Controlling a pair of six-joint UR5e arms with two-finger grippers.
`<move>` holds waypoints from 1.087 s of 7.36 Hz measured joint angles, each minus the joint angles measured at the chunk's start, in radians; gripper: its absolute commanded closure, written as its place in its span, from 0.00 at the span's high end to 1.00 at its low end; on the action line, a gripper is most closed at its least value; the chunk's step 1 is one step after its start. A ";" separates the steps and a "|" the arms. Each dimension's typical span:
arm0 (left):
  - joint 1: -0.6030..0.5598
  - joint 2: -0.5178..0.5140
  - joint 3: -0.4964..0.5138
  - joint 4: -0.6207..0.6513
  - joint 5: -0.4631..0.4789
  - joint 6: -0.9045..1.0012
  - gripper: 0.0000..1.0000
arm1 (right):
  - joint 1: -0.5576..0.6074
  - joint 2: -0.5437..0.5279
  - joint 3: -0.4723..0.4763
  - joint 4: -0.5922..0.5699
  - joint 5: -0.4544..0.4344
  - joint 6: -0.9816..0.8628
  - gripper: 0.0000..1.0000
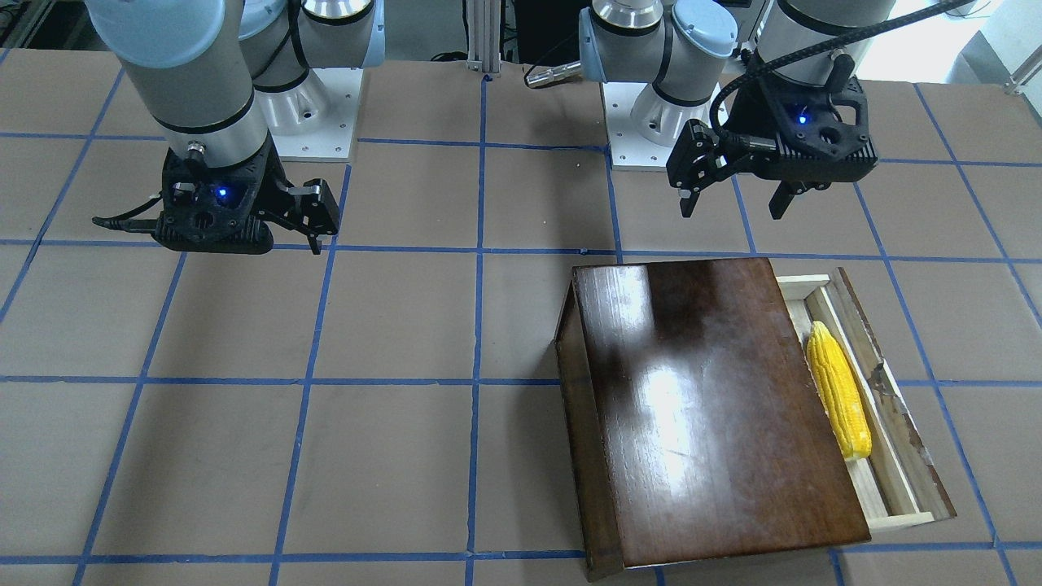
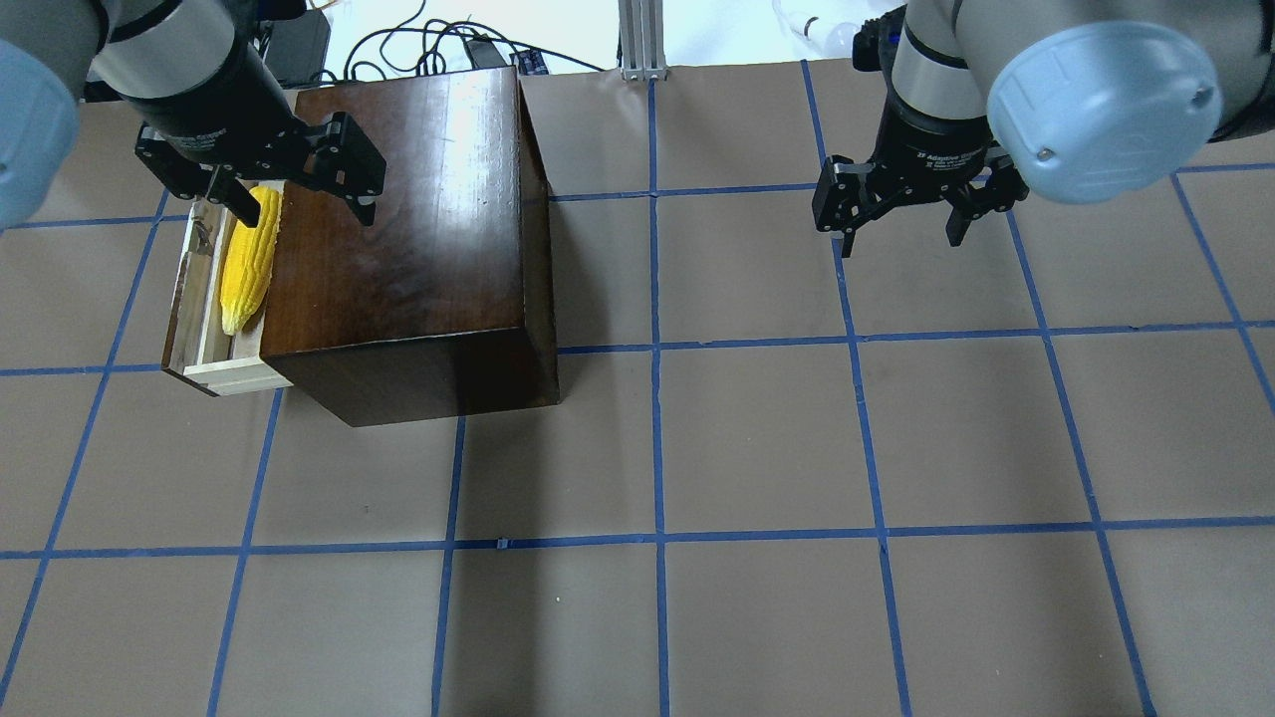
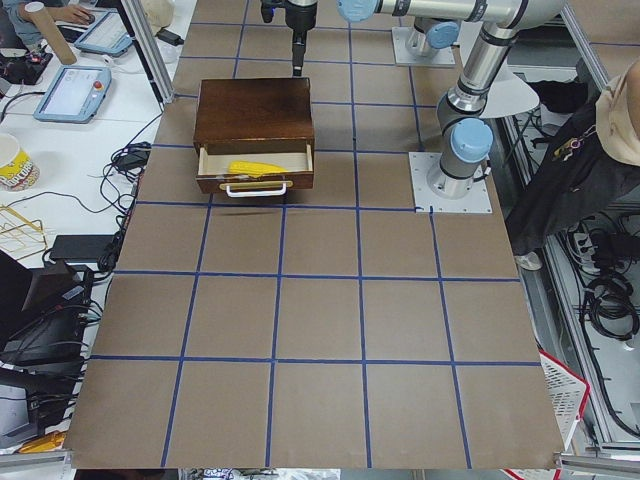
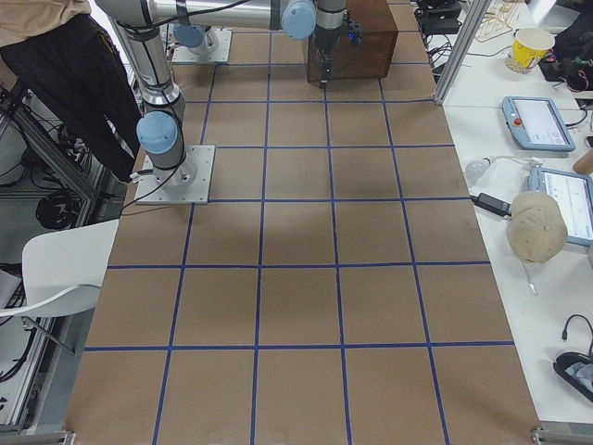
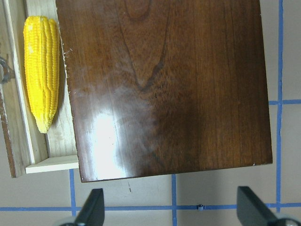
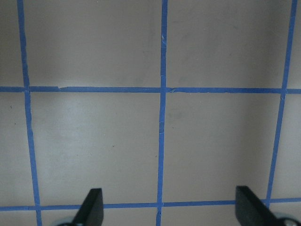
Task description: Open drawer and put corn inside
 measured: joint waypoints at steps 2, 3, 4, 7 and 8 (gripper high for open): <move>0.001 -0.013 0.018 0.004 -0.030 0.001 1.00 | 0.000 0.000 0.000 0.000 0.000 0.000 1.00; 0.001 -0.013 0.020 0.002 -0.028 0.001 1.00 | 0.000 0.000 0.000 0.000 0.000 0.000 1.00; 0.002 -0.012 0.022 -0.003 -0.025 0.000 1.00 | 0.000 0.000 0.000 0.000 0.000 0.000 1.00; 0.013 -0.040 0.027 -0.005 -0.013 -0.010 1.00 | 0.000 0.000 0.000 0.000 0.000 0.000 1.00; 0.019 -0.054 0.029 -0.005 -0.008 -0.023 1.00 | 0.000 0.000 0.000 0.000 0.000 0.000 1.00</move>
